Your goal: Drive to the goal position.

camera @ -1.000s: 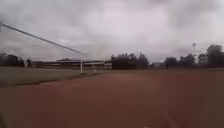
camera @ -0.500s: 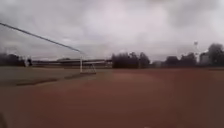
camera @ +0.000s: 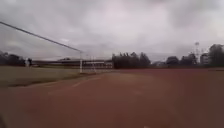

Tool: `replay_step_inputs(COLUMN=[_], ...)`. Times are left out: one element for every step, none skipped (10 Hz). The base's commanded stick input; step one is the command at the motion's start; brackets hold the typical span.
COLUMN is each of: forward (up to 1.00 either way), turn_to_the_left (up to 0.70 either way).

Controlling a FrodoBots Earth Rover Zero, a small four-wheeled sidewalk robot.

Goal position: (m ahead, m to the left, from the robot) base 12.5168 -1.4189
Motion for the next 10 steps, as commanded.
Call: replay_step_inputs(forward=[0.70, 0.70, 0.70, 0.70, 0.70, 0.70, 0.70, 0.70, 0.70, 0.70], turn_to_the_left=[0.00, 0.00, 0.00, 0.00, -0.01, -0.19, -0.30, -0.34, -0.35, -0.35])
